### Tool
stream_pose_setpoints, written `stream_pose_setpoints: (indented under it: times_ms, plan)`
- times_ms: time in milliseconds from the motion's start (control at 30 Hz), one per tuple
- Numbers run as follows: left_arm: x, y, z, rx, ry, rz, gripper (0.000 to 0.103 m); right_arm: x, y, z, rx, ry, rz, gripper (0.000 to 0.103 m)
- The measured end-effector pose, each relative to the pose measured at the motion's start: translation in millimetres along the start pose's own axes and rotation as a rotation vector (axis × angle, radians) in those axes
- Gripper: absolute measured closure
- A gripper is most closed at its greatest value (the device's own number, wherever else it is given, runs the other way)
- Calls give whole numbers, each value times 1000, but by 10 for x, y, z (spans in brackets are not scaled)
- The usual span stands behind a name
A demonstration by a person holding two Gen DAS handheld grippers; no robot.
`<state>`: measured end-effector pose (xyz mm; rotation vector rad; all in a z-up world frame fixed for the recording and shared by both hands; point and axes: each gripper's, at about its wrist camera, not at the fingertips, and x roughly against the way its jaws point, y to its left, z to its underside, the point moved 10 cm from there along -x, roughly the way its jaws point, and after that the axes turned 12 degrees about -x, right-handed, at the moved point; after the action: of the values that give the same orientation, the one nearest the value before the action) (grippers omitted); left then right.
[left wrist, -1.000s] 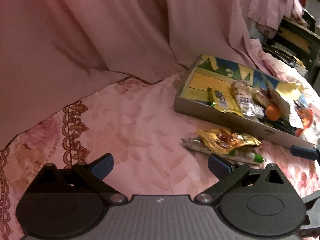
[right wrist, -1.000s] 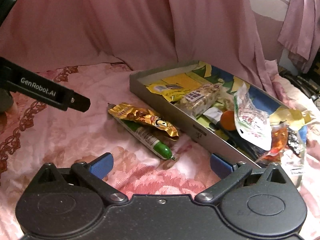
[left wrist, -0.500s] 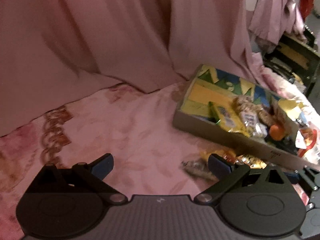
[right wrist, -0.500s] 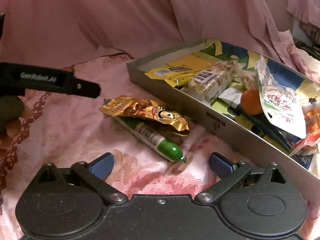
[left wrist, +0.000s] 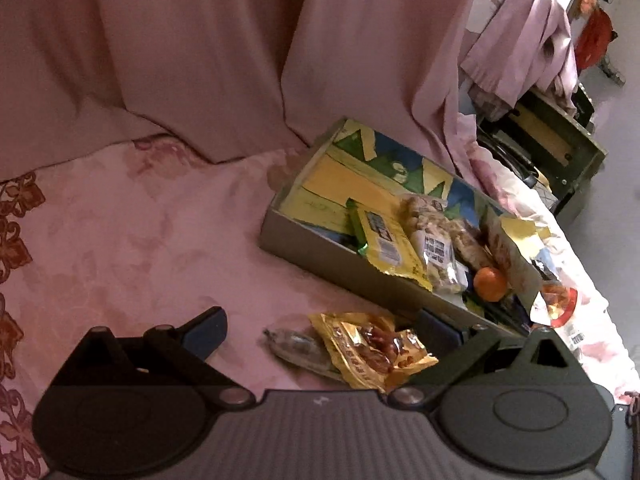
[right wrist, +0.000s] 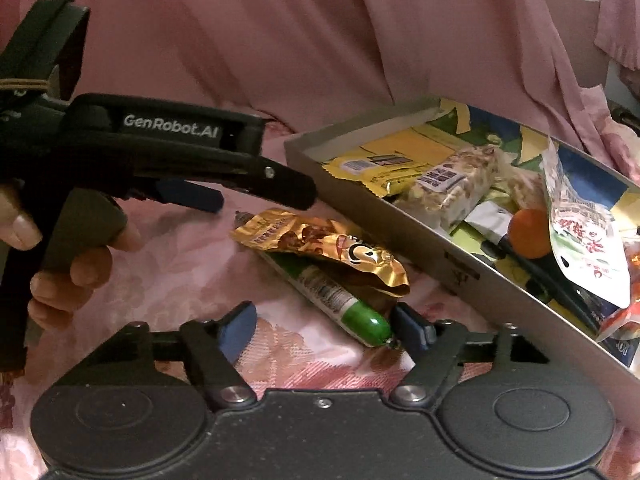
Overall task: Organize snacks
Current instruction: 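Move the left tool toward the green sausage stick while the right tool approaches the gold foil pouch, then grasp the green sausage stick with the left tool while the right tool grasps the gold foil pouch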
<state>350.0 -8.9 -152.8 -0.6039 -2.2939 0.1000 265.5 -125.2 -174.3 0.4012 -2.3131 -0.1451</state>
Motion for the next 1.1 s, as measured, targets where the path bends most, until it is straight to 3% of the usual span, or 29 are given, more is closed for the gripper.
stream_pose_setpoints:
  times_ms: [100, 200, 333, 533, 667, 833, 1100]
  plan:
    - [20, 6, -11, -7, -5, -6, 0, 31, 30, -4, 5, 20, -15, 45]
    - [21, 14, -20, 3, 3, 3, 0, 119, 157, 17, 24, 72, -88, 58]
    - [96, 36, 65, 16, 56, -22, 0, 158, 347, 87, 97, 110, -148, 59]
    - [225, -41, 297, -22, 177, -59, 1, 106, 442, 154, 99, 116, -177, 59]
    - [207, -57, 313, -31, 192, -53, 2, 184, 590, 215, 151, 124, -212, 58]
    - [99, -6, 296, -57, 191, -107, 4, 245, 565, 260, 239, 144, -137, 53]
    - [-4, -104, 345, -212, 213, -196, 4, 357, 114, 177, 159, 138, 40, 32]
